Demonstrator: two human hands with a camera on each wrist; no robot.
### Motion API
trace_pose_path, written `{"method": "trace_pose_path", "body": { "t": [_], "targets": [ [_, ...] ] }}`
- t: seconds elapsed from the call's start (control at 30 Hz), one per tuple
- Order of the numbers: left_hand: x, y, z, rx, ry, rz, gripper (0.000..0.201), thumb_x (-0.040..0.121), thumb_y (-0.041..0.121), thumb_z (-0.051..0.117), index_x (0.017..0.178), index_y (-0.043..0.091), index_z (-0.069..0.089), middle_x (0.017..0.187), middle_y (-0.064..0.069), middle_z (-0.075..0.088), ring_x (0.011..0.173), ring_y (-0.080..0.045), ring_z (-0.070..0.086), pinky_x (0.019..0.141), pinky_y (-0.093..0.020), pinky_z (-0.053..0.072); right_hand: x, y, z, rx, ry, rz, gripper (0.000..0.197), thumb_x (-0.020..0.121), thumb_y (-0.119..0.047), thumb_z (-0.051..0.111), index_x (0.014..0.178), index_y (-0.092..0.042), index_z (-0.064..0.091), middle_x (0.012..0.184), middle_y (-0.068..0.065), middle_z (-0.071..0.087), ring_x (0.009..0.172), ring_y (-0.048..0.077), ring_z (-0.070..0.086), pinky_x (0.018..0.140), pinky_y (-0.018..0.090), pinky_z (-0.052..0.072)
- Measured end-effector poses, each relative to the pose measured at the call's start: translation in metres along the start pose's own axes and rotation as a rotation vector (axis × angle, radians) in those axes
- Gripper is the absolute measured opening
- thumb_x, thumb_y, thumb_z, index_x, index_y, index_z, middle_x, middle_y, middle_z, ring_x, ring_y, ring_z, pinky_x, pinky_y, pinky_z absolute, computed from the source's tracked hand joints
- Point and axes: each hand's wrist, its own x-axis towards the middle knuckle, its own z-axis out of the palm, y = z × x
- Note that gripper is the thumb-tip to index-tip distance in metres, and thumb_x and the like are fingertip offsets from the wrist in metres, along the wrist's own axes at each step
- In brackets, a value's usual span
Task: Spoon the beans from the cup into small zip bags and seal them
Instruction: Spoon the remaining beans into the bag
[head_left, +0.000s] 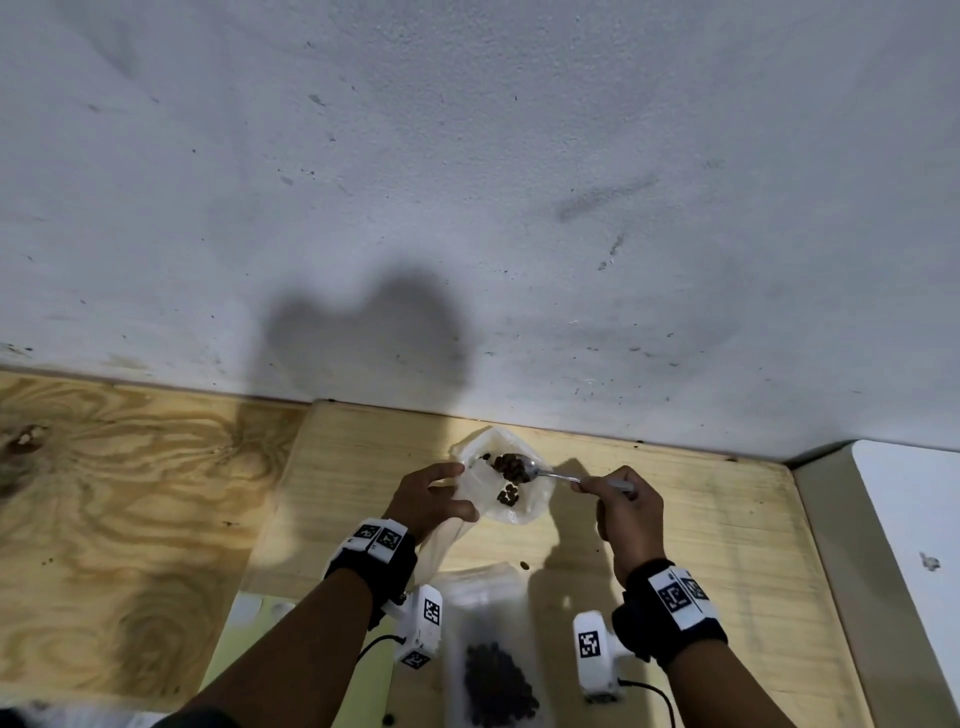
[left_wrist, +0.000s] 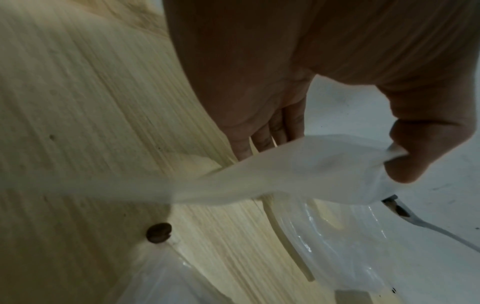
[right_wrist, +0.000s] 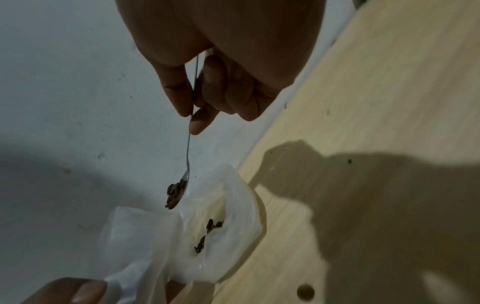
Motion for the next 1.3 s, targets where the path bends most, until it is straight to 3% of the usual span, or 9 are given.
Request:
{"method": "trace_pose_path", "body": {
  "t": [0.07,0.2,0.4,0.57,0.7,0.83,1.0,1.13,1.3],
  "targets": [
    [-0.001,0.001,0.002,0.051,-0.013,0.014,0.066,0.053,0.003,0.087,0.111,0.026,0.066,0.114,-0.002,0.066,0.106,-0.014,0.061,0.081,-0.025,0.047,0.0,-0.004,0.002,-0.048,-0.038,-0.056,0.029,0.072,-0.003,0.076,0.067,0.008,0.049,0.055,0.004,0.034,0.052,0.017,0.029,0.052,0.027,0.025],
    [-0.002,0.005,0.006,0.169,-0.03,0.046,0.078,0.031,0.029,0.086,0.107,0.034,0.067,0.11,0.0,0.065,0.105,-0.013,0.06,0.078,-0.025,0.049,-0.002,-0.013,0.015,-0.204,-0.118,-0.188,0.034,0.073,-0.002,0.078,0.061,-0.002,0.046,0.056,0.003,0.04,0.053,0.014,0.034,0.052,0.024,0.03],
    [0.003,0.006,0.009,0.256,-0.062,0.051,0.074,0.039,0.025,0.089,0.107,0.039,0.062,0.12,-0.001,0.061,0.11,-0.016,0.056,0.086,-0.029,0.048,0.001,-0.02,0.018,-0.371,-0.263,-0.281,0.031,0.075,-0.001,0.075,0.06,-0.009,0.05,0.054,-0.009,0.053,0.053,0.007,0.042,0.053,0.017,0.034],
    [0.006,0.007,0.012,0.293,-0.076,0.064,0.082,0.055,0.012,0.089,0.127,0.03,0.056,0.119,0.006,0.055,0.113,-0.016,0.052,0.086,-0.027,0.045,0.011,-0.013,0.007,-0.287,-0.058,-0.27,0.025,0.075,0.003,0.072,0.063,-0.001,0.05,0.052,-0.007,0.047,0.053,0.012,0.04,0.055,0.026,0.035],
    [0.007,0.006,0.014,0.287,-0.075,0.06,0.085,0.055,0.011,0.089,0.131,0.026,0.054,0.123,0.008,0.054,0.112,-0.014,0.053,0.088,-0.025,0.043,0.009,-0.001,0.011,-0.371,-0.003,-0.286,0.029,0.078,-0.002,0.07,0.062,-0.007,0.047,0.053,-0.01,0.049,0.05,0.009,0.039,0.054,0.026,0.035],
    [0.01,0.0,0.012,0.235,-0.047,0.054,0.076,0.056,0.009,0.085,0.126,0.026,0.06,0.123,0.004,0.06,0.109,-0.012,0.057,0.084,-0.023,0.044,0.006,0.013,0.016,-0.557,0.0,-0.374,0.038,0.081,-0.013,0.069,0.061,-0.027,0.039,0.045,-0.007,0.041,0.041,0.011,0.032,0.048,0.027,0.034],
    [0.011,-0.006,0.003,0.123,0.025,0.058,0.051,0.067,0.004,0.07,0.114,0.024,0.067,0.116,0.0,0.068,0.102,-0.012,0.063,0.079,-0.021,0.048,0.002,0.015,0.009,-0.719,0.019,-0.469,0.031,0.082,-0.016,0.067,0.068,-0.02,0.04,0.049,-0.004,0.047,0.043,0.014,0.037,0.047,0.028,0.036],
    [0.011,-0.004,0.002,0.106,0.029,0.081,0.044,0.078,0.0,0.061,0.117,0.019,0.067,0.108,0.0,0.067,0.095,-0.016,0.06,0.069,-0.019,0.045,0.005,0.022,0.005,-0.676,0.03,-0.44,0.038,0.084,-0.014,0.067,0.066,-0.027,0.037,0.047,-0.003,0.046,0.04,0.014,0.034,0.045,0.026,0.034],
    [0.008,-0.002,0.003,0.022,-0.006,0.069,0.06,0.054,0.017,0.06,0.113,0.024,0.068,0.112,-0.004,0.069,0.103,-0.021,0.062,0.08,-0.028,0.048,0.006,0.033,0.008,-0.474,0.07,-0.306,0.034,0.085,-0.009,0.07,0.065,-0.016,0.043,0.05,-0.009,0.046,0.04,0.007,0.033,0.047,0.023,0.033]
  ]
}}
